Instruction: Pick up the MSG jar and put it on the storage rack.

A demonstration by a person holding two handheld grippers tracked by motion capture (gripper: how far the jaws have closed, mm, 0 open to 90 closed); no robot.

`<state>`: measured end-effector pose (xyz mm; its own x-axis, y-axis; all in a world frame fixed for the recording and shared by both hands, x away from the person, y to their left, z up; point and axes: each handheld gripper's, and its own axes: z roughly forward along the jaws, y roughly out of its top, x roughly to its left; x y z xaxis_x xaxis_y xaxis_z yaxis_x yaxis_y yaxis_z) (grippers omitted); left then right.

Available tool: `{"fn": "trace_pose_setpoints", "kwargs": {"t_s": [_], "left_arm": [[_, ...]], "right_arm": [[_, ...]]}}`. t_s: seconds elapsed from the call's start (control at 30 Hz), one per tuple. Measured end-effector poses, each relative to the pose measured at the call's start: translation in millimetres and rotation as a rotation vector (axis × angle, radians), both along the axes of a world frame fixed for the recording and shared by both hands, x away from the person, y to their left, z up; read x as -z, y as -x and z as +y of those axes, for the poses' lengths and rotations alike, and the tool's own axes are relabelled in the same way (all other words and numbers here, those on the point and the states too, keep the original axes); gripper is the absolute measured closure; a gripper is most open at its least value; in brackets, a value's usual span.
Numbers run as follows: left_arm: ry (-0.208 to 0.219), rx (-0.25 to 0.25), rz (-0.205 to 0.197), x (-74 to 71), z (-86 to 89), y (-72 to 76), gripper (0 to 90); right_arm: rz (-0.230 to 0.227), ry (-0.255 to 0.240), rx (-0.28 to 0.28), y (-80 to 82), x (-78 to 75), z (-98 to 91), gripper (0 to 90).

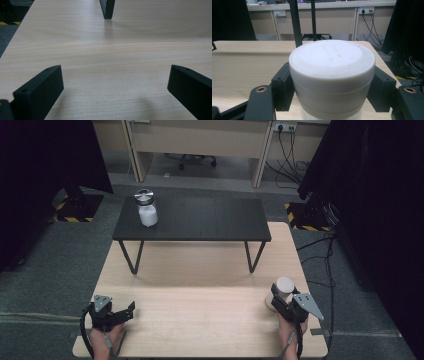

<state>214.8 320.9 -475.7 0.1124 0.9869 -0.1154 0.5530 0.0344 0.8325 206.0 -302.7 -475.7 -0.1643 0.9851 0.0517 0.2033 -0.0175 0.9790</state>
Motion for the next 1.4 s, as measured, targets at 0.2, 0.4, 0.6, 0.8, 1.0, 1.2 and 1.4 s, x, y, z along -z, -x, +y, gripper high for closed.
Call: {"fn": "trace_pose_setpoints", "kwargs": {"t_s": [0.2,0.4,0.6,0.8,1.0,1.2,1.4], "left_arm": [[0.002,0.000,0.000,0.1,0.2,0.1,0.0],[-0.013,0.001,0.001,-0.1,-2.0,-0.2,0.0],[-0.023,0.004,0.003,-0.5,-3.6,-0.7,0.0],[-0.018,0.001,0.003,-0.4,-2.7,-0.4,0.0],[-0.013,0.001,0.001,0.0,-2.4,-0.3,0.0],[-0.009,0.000,0.002,0.0,-1.8,-0.5,0.0],[-0.001,-0.001,0.000,0.4,-0.6,-0.2,0.0]], "right_arm": [[-0.006,0.002,-0.010,-1.1,-9.4,-0.7,34.1],[-0.016,0.013,-0.028,-5.0,-24.5,1.5,34.1],[-0.008,0.001,-0.035,-12.7,-39.6,3.9,34.1],[-0.014,-0.006,-0.054,-20.0,-55.2,5.1,34.1],[-0.023,-0.005,-0.074,-25.6,-72.4,7.9,34.0],[-0.022,-0.016,-0.092,-29.4,-89.9,11.4,34.1],[-0.030,-0.011,-0.122,-32.4,-105.8,15.6,34.1]]}}
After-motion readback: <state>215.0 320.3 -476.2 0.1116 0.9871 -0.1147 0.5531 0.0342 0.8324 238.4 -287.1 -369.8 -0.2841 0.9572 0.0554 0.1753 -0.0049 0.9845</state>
